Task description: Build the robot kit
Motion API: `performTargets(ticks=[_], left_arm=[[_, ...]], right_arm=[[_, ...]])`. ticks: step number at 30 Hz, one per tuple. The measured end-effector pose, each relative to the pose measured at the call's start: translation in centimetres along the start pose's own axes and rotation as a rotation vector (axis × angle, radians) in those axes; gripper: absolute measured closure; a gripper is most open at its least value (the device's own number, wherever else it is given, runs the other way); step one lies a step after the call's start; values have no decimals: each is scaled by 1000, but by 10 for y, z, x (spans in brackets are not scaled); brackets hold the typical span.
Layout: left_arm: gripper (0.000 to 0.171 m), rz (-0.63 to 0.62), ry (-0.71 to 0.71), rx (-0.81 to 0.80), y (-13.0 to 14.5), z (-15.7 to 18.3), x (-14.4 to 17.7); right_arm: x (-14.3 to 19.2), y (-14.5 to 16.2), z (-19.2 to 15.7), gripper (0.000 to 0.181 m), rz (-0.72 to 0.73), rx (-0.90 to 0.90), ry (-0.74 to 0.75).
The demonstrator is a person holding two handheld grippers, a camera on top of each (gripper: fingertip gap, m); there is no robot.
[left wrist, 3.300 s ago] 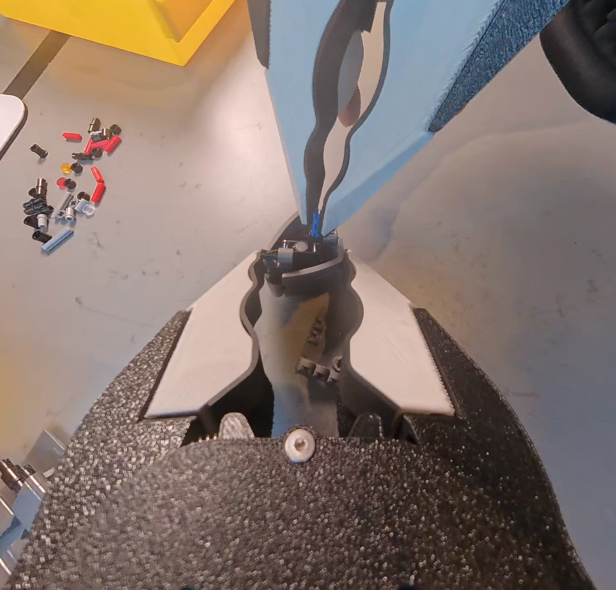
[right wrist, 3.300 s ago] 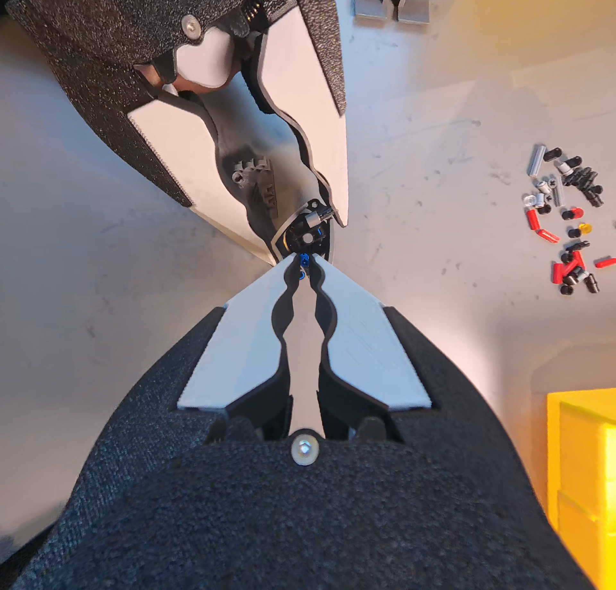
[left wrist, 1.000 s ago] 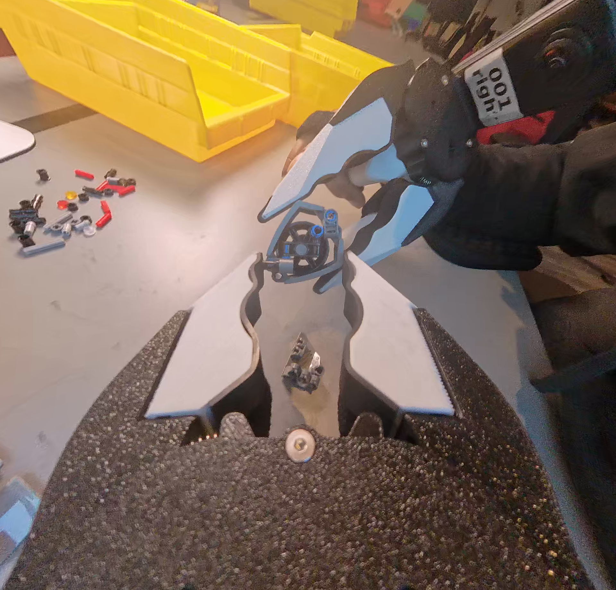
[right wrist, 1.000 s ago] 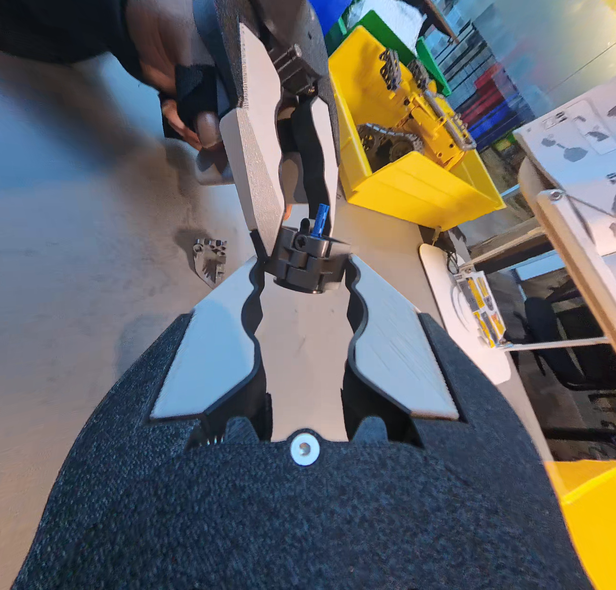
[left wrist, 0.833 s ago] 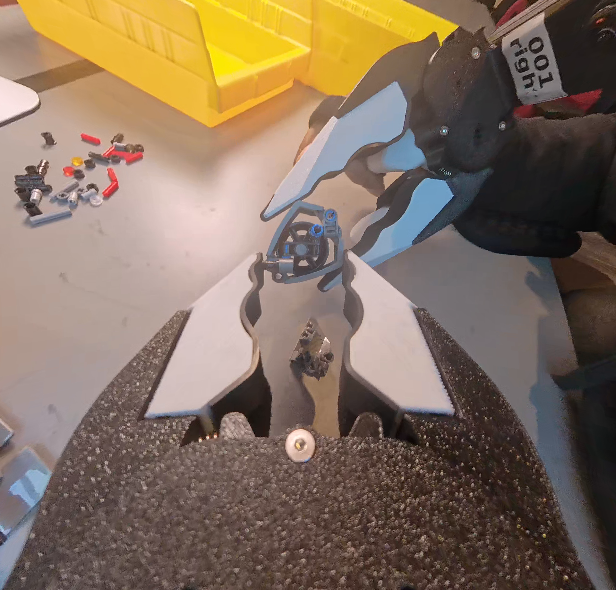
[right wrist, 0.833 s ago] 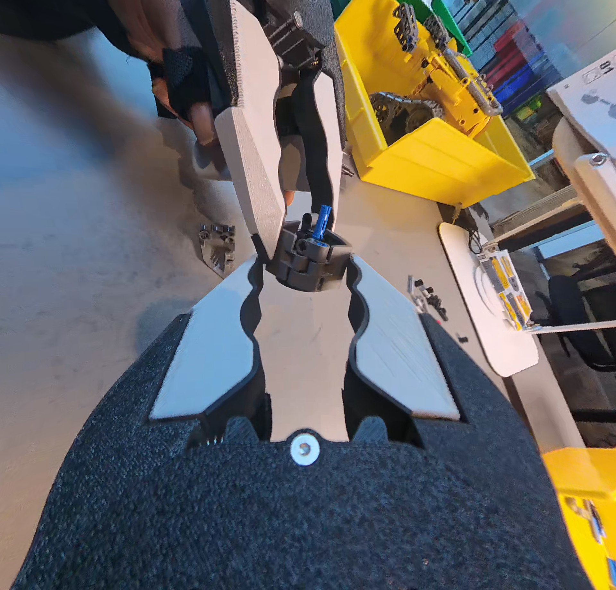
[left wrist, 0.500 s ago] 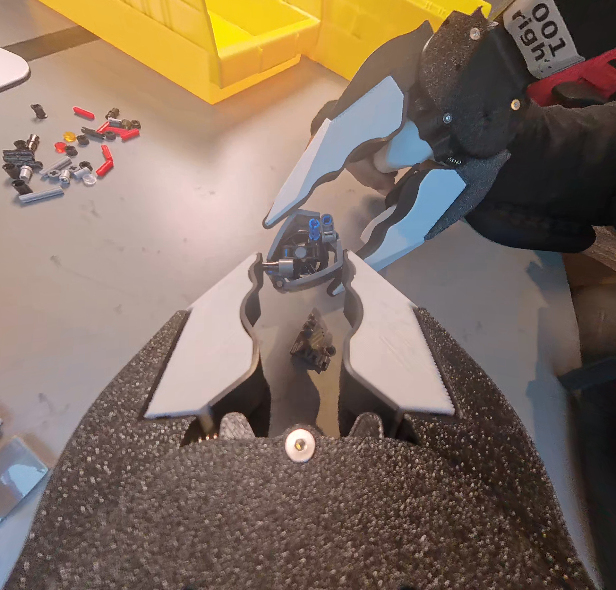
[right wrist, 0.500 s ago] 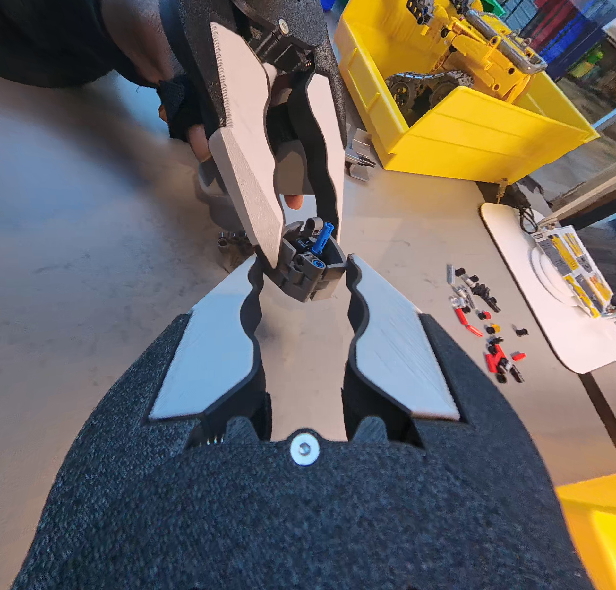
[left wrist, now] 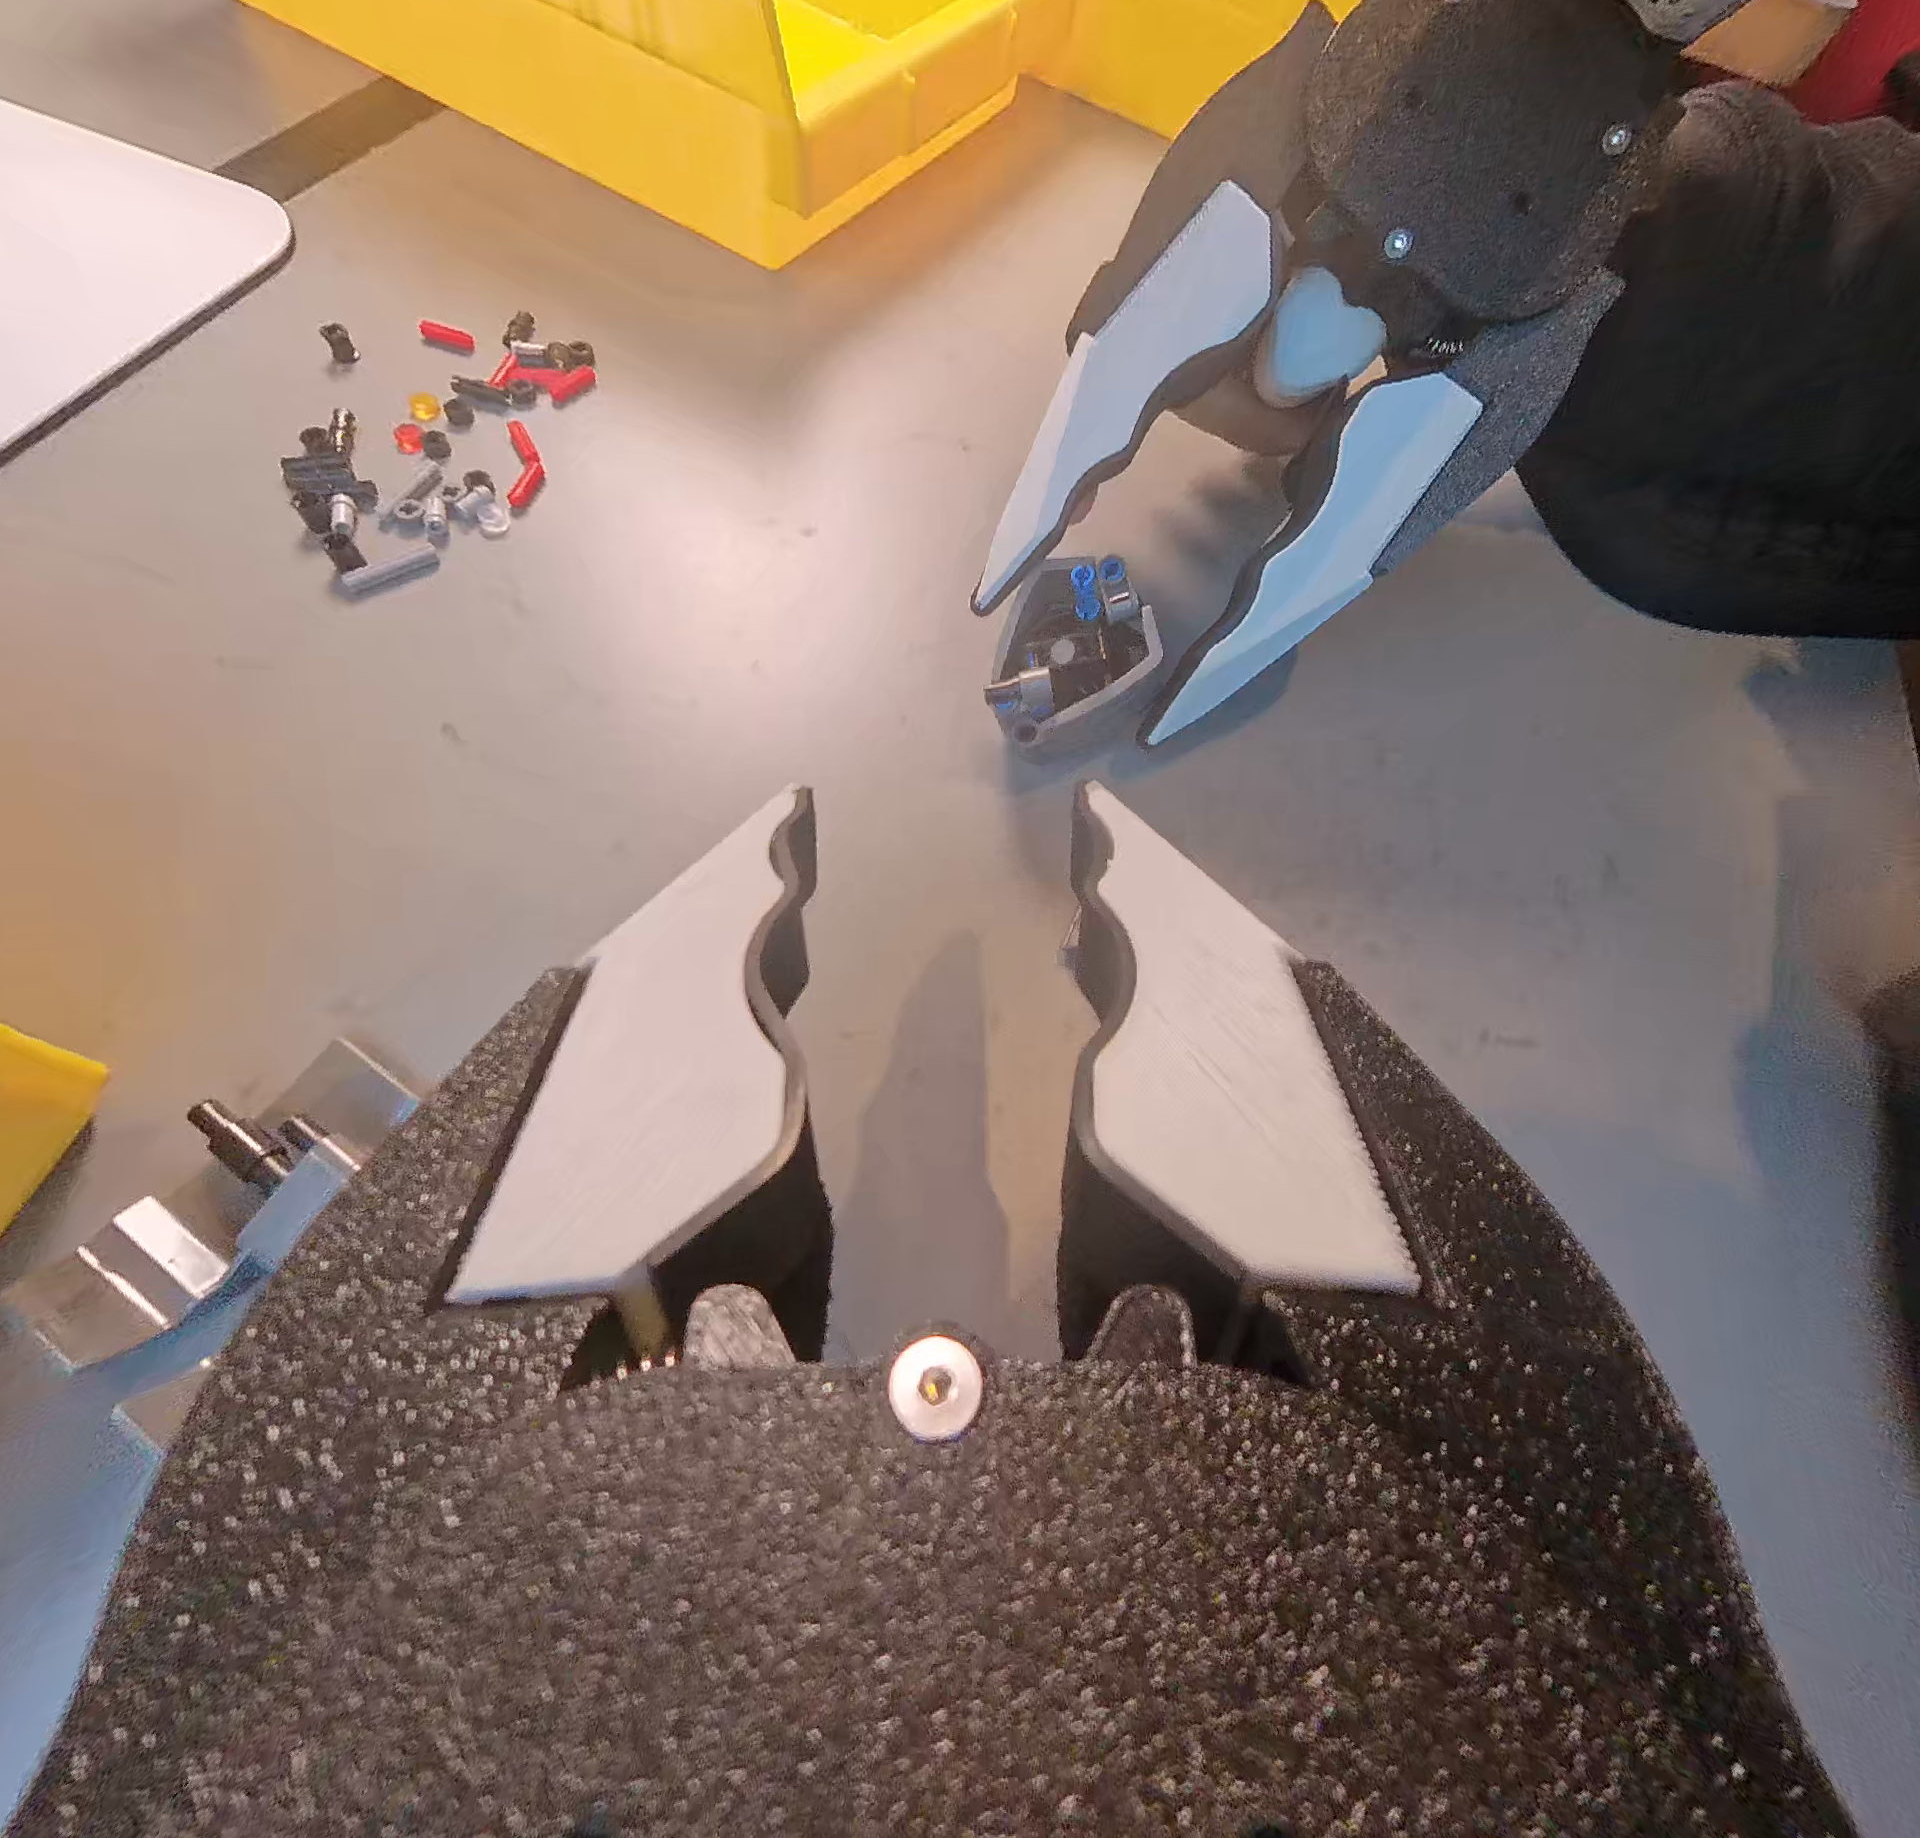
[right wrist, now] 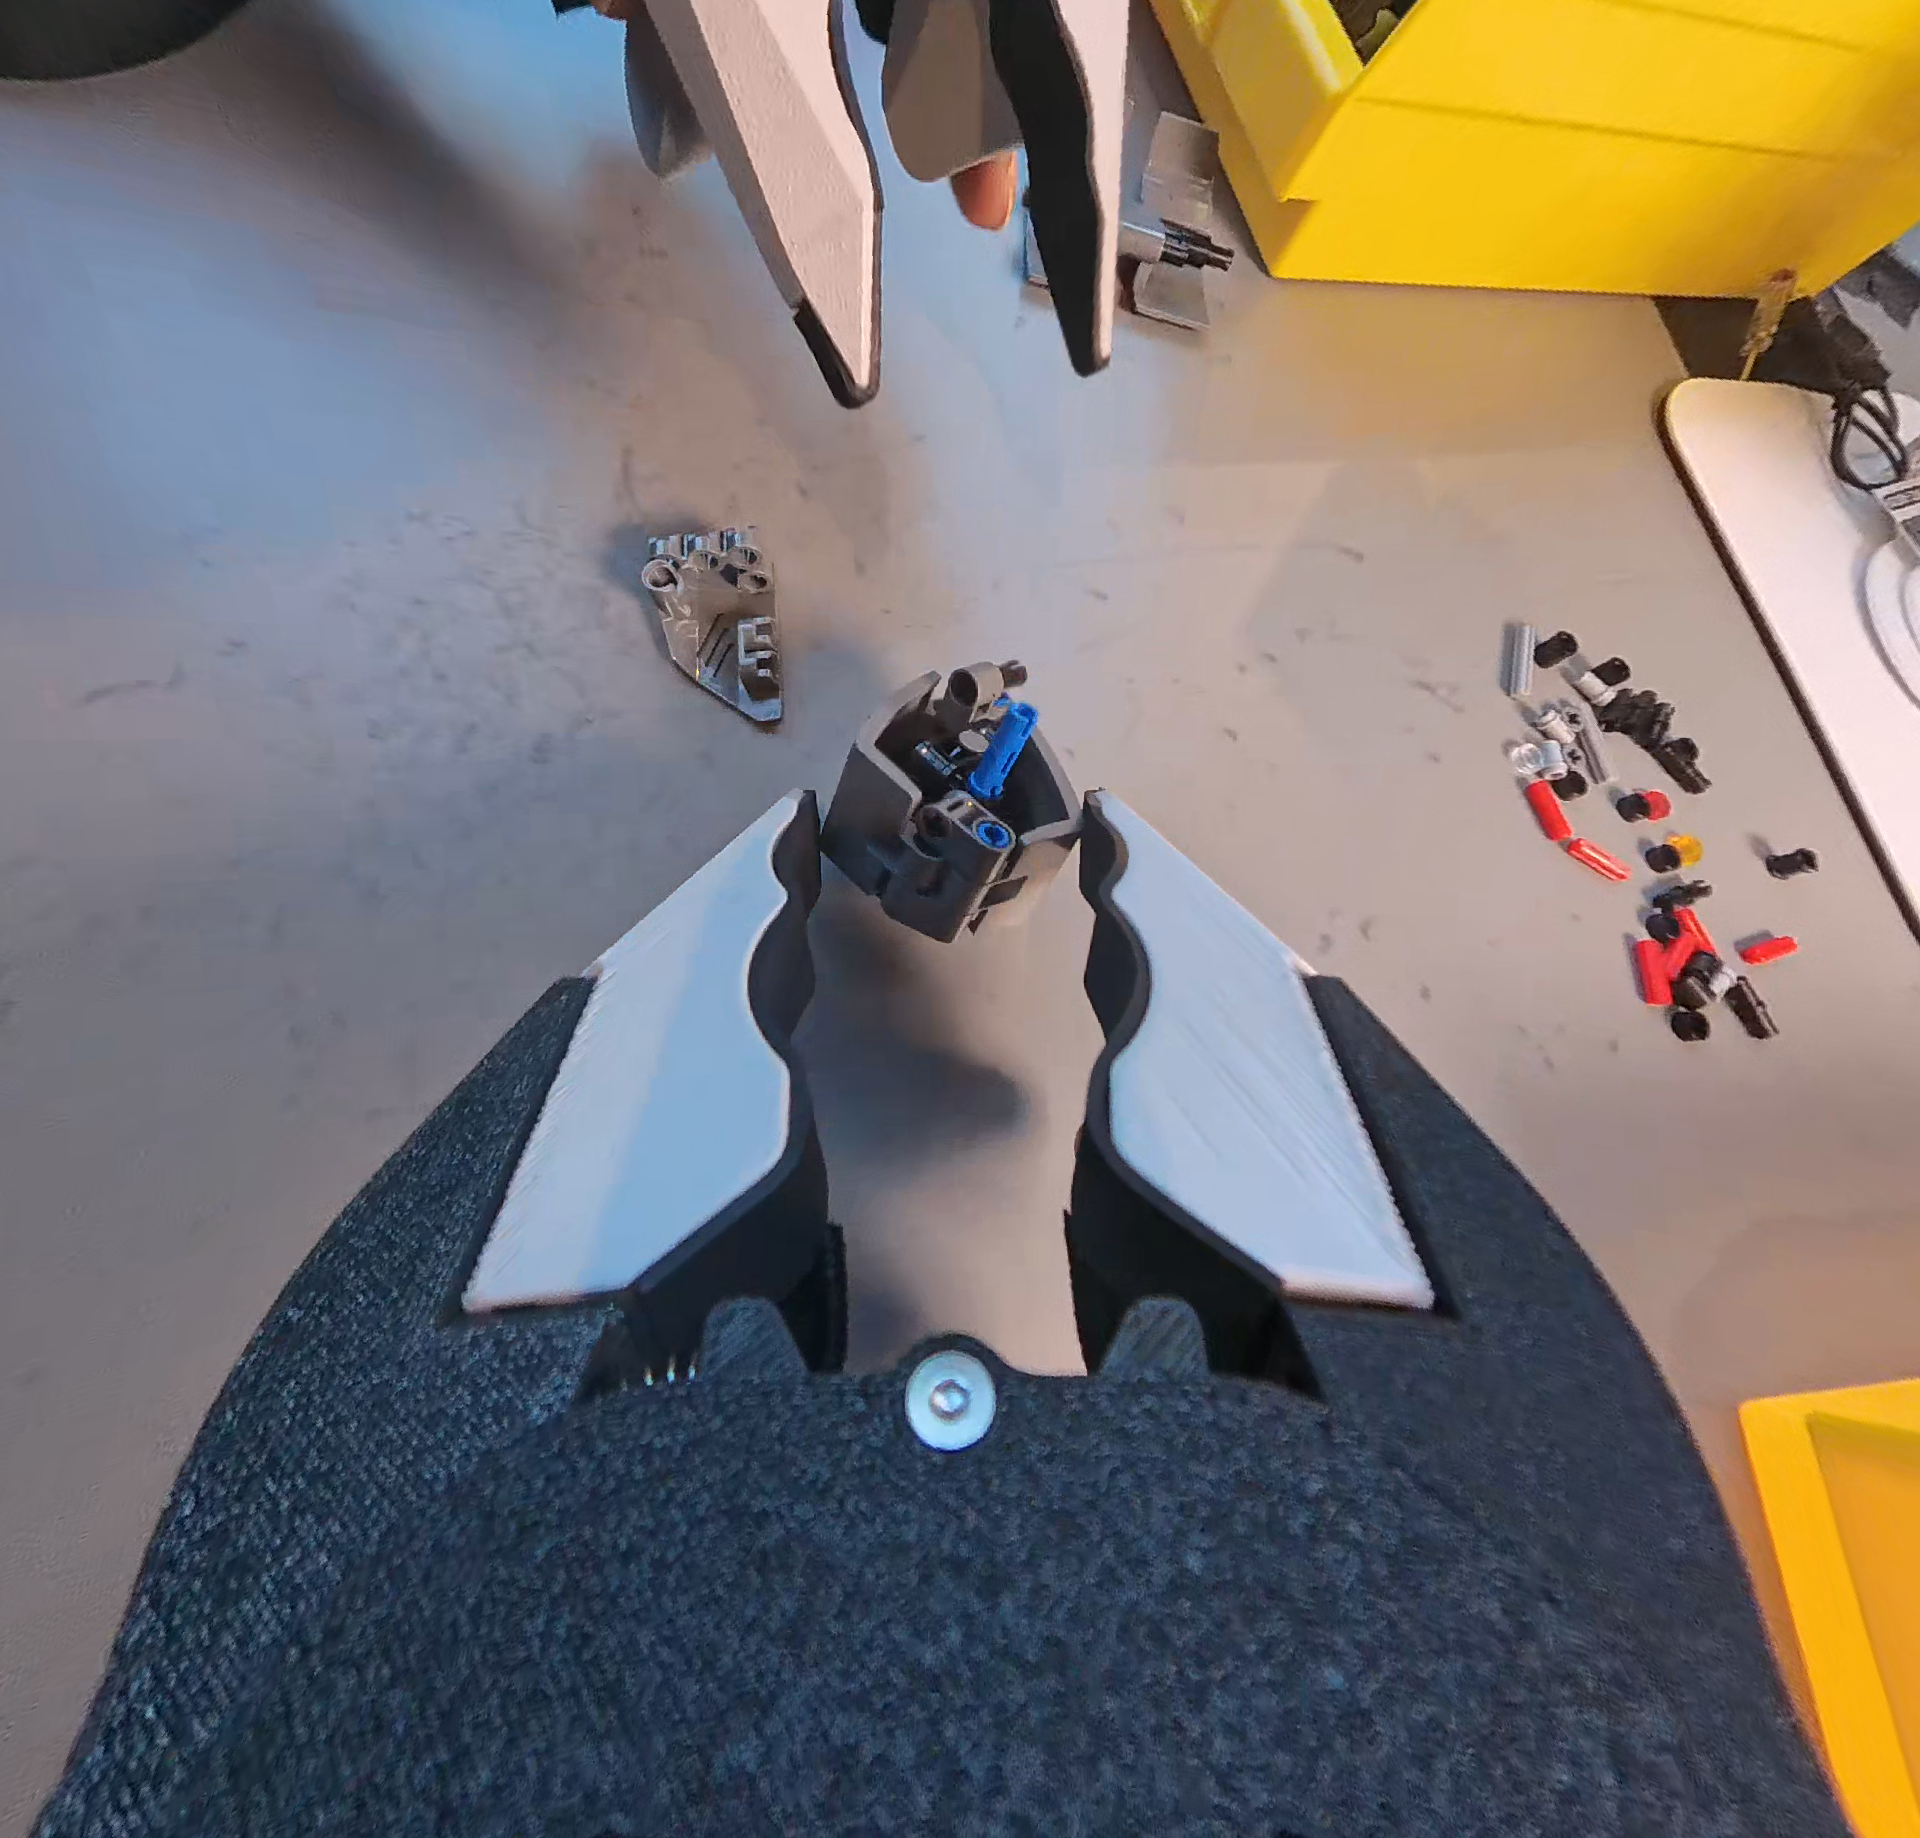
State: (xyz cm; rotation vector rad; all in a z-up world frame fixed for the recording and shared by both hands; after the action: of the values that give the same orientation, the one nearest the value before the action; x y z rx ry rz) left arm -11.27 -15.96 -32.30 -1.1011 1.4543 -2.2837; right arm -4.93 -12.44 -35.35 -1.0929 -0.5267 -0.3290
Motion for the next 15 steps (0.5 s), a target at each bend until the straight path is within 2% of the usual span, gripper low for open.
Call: performTargets(ticks=[8, 13, 15], left_arm=[[126, -184, 172, -68, 31, 32, -12], [131, -277, 184, -137, 45, 40, -23], [137, -310, 164, -170, 50, 39, -26]], right_arm=[[-2, 7, -4, 131, -39, 25, -13], [-1, 9, -5, 130, -54, 15, -19], [-1, 8, -5, 129, -53, 13, -19]])
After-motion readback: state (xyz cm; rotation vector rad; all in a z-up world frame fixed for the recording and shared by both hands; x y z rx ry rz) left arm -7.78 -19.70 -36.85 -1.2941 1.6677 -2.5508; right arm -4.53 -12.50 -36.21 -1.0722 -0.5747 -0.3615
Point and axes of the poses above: each gripper's, where its closed fingertips meet, x back along the fingers, y out of its underside, z = x × y across the jaws, the point moved 1 cm from there along x, back along the fingers, and after that the axes turned 11 degrees about y, right-handed, at the moved point
